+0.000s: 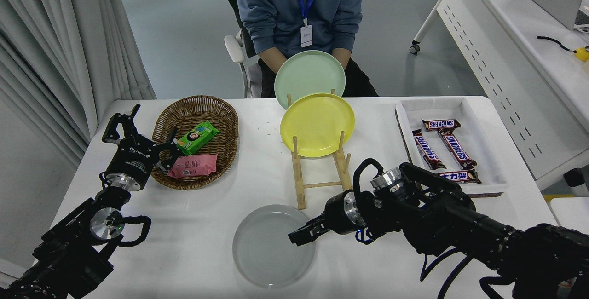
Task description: Place the plate on the table
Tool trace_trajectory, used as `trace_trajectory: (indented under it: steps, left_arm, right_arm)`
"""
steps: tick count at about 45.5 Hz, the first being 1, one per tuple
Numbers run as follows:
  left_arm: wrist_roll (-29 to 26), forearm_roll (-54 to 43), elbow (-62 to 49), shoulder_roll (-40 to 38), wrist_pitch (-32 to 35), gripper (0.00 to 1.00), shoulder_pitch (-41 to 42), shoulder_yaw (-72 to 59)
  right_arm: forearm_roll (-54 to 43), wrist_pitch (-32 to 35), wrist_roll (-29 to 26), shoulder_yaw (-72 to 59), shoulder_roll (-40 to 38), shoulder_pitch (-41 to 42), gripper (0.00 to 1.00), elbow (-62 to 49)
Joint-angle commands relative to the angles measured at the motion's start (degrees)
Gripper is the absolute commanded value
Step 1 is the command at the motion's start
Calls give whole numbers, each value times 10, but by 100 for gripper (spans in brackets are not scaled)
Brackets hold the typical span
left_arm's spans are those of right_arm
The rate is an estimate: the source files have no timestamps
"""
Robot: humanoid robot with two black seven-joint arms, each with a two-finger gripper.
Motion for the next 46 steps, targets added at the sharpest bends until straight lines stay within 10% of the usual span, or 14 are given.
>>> trace_trajectory:
  steps: [1,22,46]
  left_arm:
    - [0,0,0,0,0,100,0,0]
    - [0,0,0,0,0,100,0,0]
    - [0,0,0,0,0,100,0,0]
  right_arm:
    - [-4,12,0,-3,-38,-7,99,128]
    - [-112,488,2,46,-161,-1,99,166]
    - [-326,535,6,199,-231,-9,99,-86]
